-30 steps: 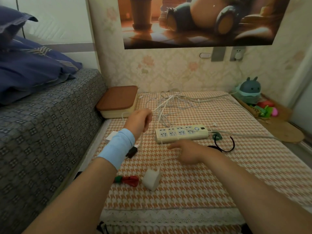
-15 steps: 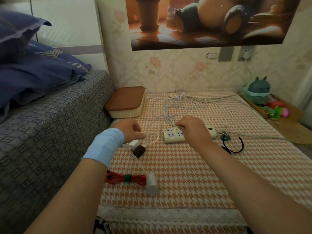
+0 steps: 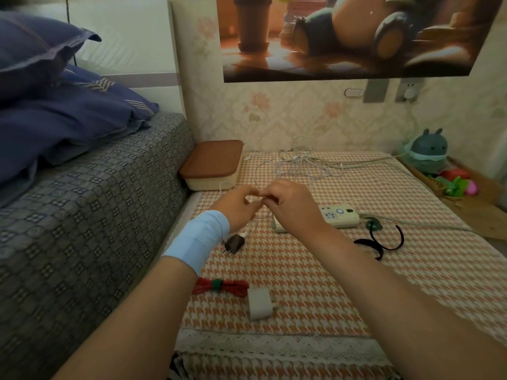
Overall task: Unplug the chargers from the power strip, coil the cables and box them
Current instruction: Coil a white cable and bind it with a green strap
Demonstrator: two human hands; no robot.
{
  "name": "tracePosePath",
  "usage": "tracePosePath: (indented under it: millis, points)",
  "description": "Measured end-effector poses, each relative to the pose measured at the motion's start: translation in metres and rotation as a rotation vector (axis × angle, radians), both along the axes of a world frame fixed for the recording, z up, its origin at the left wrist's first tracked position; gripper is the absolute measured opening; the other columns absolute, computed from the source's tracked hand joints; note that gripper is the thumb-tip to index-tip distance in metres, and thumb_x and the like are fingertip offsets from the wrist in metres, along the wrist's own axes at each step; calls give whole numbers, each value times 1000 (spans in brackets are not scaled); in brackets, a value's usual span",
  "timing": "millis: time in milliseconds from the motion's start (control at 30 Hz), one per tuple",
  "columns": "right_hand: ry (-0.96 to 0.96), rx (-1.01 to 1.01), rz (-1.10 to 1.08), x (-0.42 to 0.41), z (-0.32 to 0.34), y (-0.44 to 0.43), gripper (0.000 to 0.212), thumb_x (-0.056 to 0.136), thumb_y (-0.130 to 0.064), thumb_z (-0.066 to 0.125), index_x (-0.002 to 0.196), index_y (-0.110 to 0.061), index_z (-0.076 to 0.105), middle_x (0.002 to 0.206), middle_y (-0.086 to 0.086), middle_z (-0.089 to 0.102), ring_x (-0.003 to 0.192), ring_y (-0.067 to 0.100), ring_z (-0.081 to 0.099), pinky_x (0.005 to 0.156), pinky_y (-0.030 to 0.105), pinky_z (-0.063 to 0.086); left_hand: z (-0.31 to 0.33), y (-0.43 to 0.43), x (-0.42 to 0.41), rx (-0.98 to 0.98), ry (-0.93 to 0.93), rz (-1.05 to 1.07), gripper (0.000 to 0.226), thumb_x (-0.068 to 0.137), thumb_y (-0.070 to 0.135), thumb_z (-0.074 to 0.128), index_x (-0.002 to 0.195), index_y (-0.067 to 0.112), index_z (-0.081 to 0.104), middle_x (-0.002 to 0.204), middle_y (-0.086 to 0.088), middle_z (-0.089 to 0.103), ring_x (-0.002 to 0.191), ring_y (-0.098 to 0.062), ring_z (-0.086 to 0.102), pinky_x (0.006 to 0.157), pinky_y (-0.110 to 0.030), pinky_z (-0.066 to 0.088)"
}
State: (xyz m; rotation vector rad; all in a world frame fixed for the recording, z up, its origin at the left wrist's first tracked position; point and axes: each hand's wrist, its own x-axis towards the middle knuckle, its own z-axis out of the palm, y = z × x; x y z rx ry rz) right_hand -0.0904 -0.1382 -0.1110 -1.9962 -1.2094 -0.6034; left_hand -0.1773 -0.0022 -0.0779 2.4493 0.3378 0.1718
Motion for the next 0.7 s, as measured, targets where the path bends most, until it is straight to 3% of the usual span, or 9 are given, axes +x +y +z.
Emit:
tracePosePath:
  millis: [100, 167, 233, 333, 400, 467, 567, 633, 700]
  points:
    - [53, -93, -69, 0, -2, -4, 18, 92, -17, 72, 109, -18, 75, 99, -2, 72, 84, 10, 60, 73, 29, 50, 6, 10, 0, 157, -67, 42, 29, 101, 33, 42, 88, 32, 68, 81, 6, 66, 89, -20, 61, 88, -34, 42]
    - [94, -223, -198, 5, -6, -8, 14, 94, -30, 68, 106, -28, 74, 97, -10, 72, 92, 12, 60, 71, 29, 45, 7, 15, -2, 334, -158, 154, 34, 102, 34, 39, 80, 33, 64, 71, 12, 60, 91, -18, 56, 99, -36, 31]
    - [197, -308, -257, 10, -9, -15, 14, 94, -41, 67, 99, -32, 76, 95, -12, 73, 100, 14, 57, 83, 33, 45, 7, 25, -2, 400, -300, 303, 33, 101, 31, 38, 81, 30, 64, 82, 8, 66, 96, -22, 56, 100, -37, 25]
    - [347, -436, -235, 14, -16, -24, 10, 94, -40, 64, 92, -35, 72, 100, -9, 72, 106, 17, 56, 99, 38, 35, 10, 47, -5, 294, -460, 517, 32, 100, 26, 36, 84, 28, 64, 96, -1, 69, 101, -28, 57, 100, -39, 25]
    - [411, -504, -181, 14, -23, -24, 9, 98, -38, 61, 92, -35, 67, 97, -8, 71, 98, 18, 61, 100, 42, 40, 11, 57, -10, 228, -425, 602, 30, 100, 24, 36, 88, 29, 63, 104, -7, 68, 105, -31, 56, 101, -42, 27]
    - [455, -499, -109, 11, -25, -21, 15, 100, -36, 59, 101, -30, 72, 95, -7, 72, 91, 16, 63, 96, 45, 48, 9, 59, -14, 310, -277, 670, 26, 97, 20, 43, 114, 24, 62, 123, -13, 61, 117, -35, 51, 105, -46, 29]
    - [429, -454, 9, 2, -17, -9, 26, 101, -34, 59, 119, -23, 75, 118, -3, 74, 104, 15, 67, 93, 37, 53, 9, 50, -15, 399, -299, 487, 65, 82, 1, 54, 143, 19, 40, 141, -12, 48, 130, -33, 43, 109, -44, 31]
    - [355, -391, 85, -5, -10, 0, 27, 102, -30, 60, 121, -19, 75, 122, -1, 73, 105, 13, 68, 91, 28, 52, 8, 35, -14, 255, -346, 129, 70, 81, -11, 46, 143, 20, 44, 143, -7, 48, 133, -27, 43, 111, -36, 33]
    - [299, -314, 134, -12, -6, 5, 25, 102, -26, 59, 118, -16, 76, 108, -1, 77, 86, 0, 66, 76, 16, 46, 3, 18, -13, 90, -209, -97, 63, 88, -9, 42, 141, 25, 48, 141, 1, 50, 132, -19, 45, 110, -32, 36]
